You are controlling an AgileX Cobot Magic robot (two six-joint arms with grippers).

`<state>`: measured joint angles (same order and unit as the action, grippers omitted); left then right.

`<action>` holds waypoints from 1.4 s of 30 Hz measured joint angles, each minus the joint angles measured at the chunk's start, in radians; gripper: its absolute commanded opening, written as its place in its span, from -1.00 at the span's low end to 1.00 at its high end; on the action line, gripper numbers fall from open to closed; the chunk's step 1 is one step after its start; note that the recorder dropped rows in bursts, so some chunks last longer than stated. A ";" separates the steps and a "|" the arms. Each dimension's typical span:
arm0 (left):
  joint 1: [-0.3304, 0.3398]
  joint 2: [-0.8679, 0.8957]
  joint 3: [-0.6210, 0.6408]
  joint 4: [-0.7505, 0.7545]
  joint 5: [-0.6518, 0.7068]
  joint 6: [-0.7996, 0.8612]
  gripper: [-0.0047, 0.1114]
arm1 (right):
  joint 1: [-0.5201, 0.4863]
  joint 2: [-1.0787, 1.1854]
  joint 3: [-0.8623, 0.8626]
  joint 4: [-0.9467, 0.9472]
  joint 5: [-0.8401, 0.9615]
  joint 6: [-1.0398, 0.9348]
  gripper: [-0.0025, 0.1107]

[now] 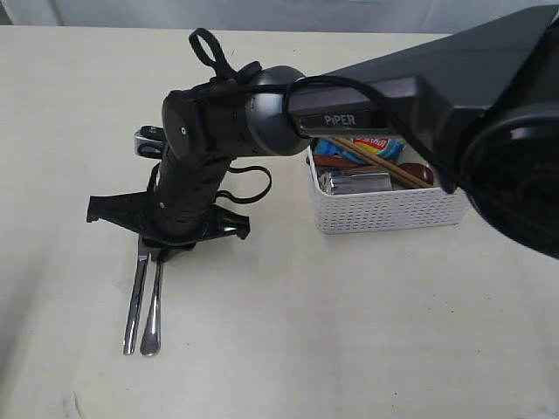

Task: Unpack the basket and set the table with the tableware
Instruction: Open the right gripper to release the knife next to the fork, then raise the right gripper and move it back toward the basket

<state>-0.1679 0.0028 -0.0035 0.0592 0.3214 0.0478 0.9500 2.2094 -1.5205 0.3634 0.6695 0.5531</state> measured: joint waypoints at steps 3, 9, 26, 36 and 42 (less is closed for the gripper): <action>0.000 0.000 0.000 0.000 0.000 0.000 -0.92 | 0.000 0.000 0.000 0.004 0.000 0.000 -0.87; 0.000 0.000 0.000 0.000 0.000 0.000 -0.92 | 0.000 0.000 0.000 0.011 0.004 0.000 -0.20; 0.000 0.000 0.000 0.000 0.000 0.000 -0.92 | -0.077 -0.098 -0.041 -0.187 0.215 -0.046 -0.22; 0.000 0.000 0.000 0.000 0.000 0.000 -0.92 | -0.175 -0.294 -0.042 -0.399 0.361 -0.161 -0.22; 0.000 0.000 0.000 0.000 0.000 0.000 -0.92 | -0.224 -0.335 -0.042 -0.583 0.407 -0.218 -0.22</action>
<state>-0.1679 0.0028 -0.0035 0.0592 0.3214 0.0478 0.7262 1.8748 -1.5622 -0.2196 1.0766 0.3352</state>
